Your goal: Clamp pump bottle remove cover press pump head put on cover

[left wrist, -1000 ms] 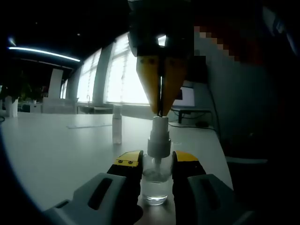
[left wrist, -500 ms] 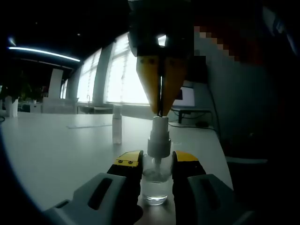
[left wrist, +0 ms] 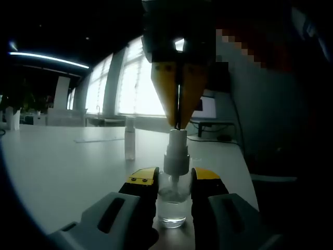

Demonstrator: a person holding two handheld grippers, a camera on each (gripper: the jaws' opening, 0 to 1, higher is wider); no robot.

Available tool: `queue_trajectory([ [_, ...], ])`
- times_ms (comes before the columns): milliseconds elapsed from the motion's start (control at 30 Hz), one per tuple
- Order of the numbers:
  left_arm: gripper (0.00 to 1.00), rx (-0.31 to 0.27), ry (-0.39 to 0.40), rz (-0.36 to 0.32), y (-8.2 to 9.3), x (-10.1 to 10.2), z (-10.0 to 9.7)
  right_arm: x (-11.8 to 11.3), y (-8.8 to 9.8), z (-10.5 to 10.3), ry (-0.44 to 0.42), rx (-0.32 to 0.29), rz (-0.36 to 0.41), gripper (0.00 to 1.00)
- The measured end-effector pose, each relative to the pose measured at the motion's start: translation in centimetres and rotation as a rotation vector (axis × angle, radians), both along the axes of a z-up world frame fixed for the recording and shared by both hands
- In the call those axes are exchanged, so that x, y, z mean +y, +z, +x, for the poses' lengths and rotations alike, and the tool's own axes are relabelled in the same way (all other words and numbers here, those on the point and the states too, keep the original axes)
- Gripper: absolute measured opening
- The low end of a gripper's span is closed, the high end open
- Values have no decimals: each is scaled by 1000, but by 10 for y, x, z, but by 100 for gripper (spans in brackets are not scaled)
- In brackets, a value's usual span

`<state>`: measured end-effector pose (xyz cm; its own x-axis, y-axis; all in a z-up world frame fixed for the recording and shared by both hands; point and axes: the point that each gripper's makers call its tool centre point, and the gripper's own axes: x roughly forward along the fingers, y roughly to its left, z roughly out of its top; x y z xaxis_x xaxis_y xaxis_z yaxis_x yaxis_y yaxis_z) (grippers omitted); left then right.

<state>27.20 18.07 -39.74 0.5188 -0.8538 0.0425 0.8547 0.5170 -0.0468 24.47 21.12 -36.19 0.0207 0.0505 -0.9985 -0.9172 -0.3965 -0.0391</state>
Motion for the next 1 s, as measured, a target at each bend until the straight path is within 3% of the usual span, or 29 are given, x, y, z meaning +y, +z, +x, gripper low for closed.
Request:
queue_trajectory([
  [633, 16, 1, 0, 0, 0, 0, 1, 0, -7, 0, -20, 22, -37, 0],
  [1000, 16, 2, -1, -2, 0, 0, 0, 0, 0, 0, -3, -7, -5, 0],
])
